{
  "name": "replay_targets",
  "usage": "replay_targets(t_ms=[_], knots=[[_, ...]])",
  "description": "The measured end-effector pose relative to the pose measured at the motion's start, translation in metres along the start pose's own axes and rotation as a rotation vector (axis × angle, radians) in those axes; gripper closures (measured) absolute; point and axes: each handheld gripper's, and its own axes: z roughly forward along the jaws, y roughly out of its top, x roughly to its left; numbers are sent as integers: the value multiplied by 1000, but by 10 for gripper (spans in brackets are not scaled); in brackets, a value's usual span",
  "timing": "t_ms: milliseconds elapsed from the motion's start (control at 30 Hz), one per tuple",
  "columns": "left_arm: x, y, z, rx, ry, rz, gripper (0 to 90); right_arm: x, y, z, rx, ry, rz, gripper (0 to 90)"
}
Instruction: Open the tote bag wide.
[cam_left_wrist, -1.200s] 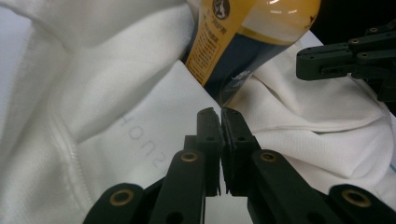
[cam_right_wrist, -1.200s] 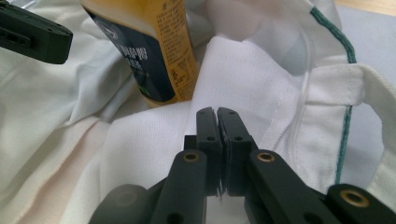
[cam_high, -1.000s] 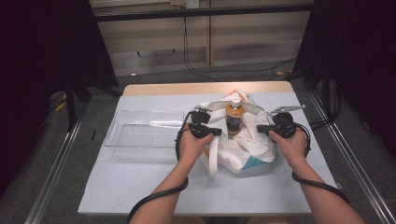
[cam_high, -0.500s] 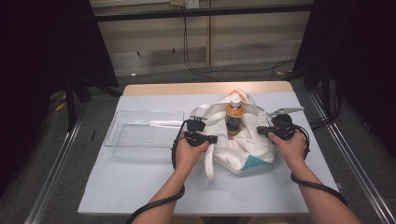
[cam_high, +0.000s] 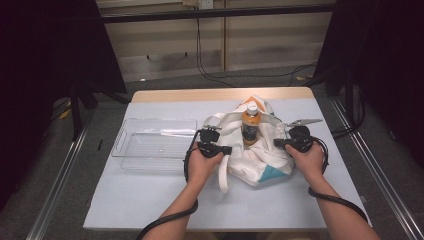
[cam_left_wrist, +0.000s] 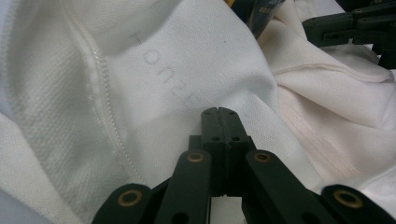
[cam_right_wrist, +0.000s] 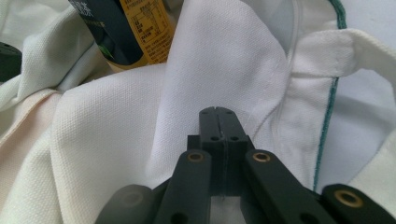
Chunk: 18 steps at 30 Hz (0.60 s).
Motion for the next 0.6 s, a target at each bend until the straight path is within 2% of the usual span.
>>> replay_targets(t_ms=[267,367,467,533,600], knots=[[1,1,0,12,8,4,900,-1,-2,-2,-26,13,17,896],[1,2,-1,8,5,-3,900,0,0,-7,-38,22,24,834],[2,5,-5,7,4,-6,888,1,3,-14,-58,32,9,785],[3,8,-8,-4,0,-16,862,1,5,-21,-70,30,-1,763],[3,10,-11,-7,6,-12,821,-1,7,-28,-85,18,-8,695]])
